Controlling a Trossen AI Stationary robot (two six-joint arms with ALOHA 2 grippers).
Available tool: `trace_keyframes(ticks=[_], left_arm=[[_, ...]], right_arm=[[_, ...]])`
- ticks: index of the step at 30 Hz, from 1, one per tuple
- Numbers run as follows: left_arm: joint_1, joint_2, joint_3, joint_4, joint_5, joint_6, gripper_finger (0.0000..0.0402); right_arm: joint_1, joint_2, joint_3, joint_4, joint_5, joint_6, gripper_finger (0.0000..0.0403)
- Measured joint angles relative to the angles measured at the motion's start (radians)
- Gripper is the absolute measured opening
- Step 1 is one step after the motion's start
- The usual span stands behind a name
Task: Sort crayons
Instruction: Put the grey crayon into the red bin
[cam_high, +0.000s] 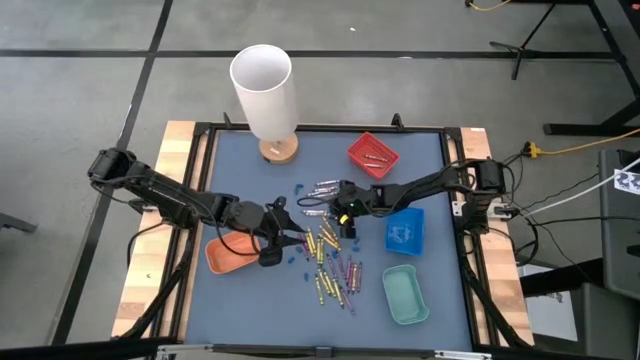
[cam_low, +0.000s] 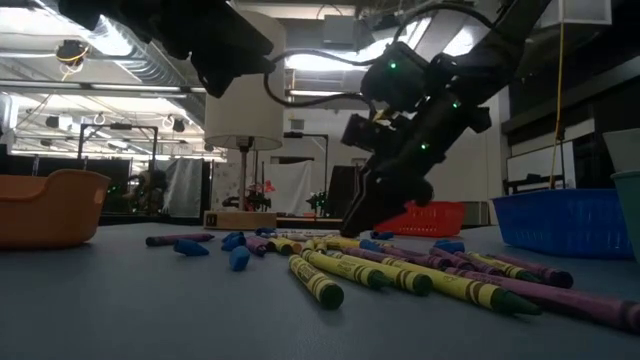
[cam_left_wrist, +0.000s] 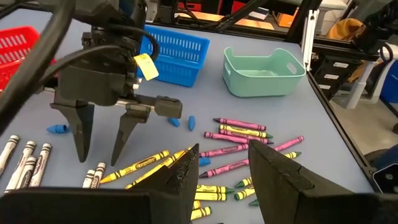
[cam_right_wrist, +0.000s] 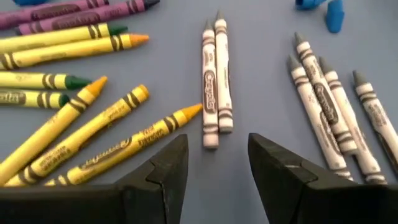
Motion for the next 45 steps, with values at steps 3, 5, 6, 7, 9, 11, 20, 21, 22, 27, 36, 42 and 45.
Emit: trace_keyframes(ticks=[3,5,6,7,9,11,20,21,22,27,36,42,45], left_arm=[[0.0,0.0,0.0,0.0,0.0,0.0,0.0124],[0.0,0.0,0.0,0.0,0.0,0.0,0.0124],[0.0,0.0,0.001,0.0,0.0,0.0,0.0124],[0.0,0.0,0.001,0.0,0.0,0.0,0.0124],[0.0,0.0,0.002,-0.001,0.0,0.0,0.0124],[0.0,0.0,0.002,0.0,0.0,0.0,0.0124],[0.0,0.0,0.002,0.0,-0.002,0.001,0.0124],[0.0,0.0,0.002,0.0,-0.002,0.0,0.0124],[0.0,0.0,0.002,0.0,-0.002,0.0,0.0124],[0.0,0.0,0.002,0.0,-0.002,0.0,0.0124],[0.0,0.0,0.002,0.0,-0.003,0.0,0.0124],[0.0,0.0,0.002,0.0,-0.003,0.0,0.0124],[0.0,0.0,0.002,0.0,-0.003,0.0,0.0124]], right_arm=[[0.0,0.016,0.0,0.043,0.0,0.009,0.0168],[0.0,0.03,0.0,0.052,0.0,0.011,0.0168],[0.0,0.038,-0.001,0.056,0.0,0.013,0.0168],[0.0,0.043,0.0,0.063,0.0,0.012,0.0168],[0.0,0.048,0.001,0.062,-0.001,0.013,0.0168],[0.0,0.05,0.001,0.062,-0.001,0.027,0.0168],[0.0,0.051,0.001,0.055,-0.001,0.034,0.0144],[0.0,0.051,0.001,0.055,-0.004,0.034,0.0136],[0.0,0.051,0.001,0.054,-0.006,0.034,0.0127],[0.001,0.051,0.001,0.049,-0.009,0.034,0.0087],[0.002,0.052,0.001,0.045,-0.008,0.034,0.0046],[0.001,0.052,0.001,0.044,-0.003,0.034,0.0027],[0.001,0.052,0.0,0.05,-0.002,0.034,0.0023]])
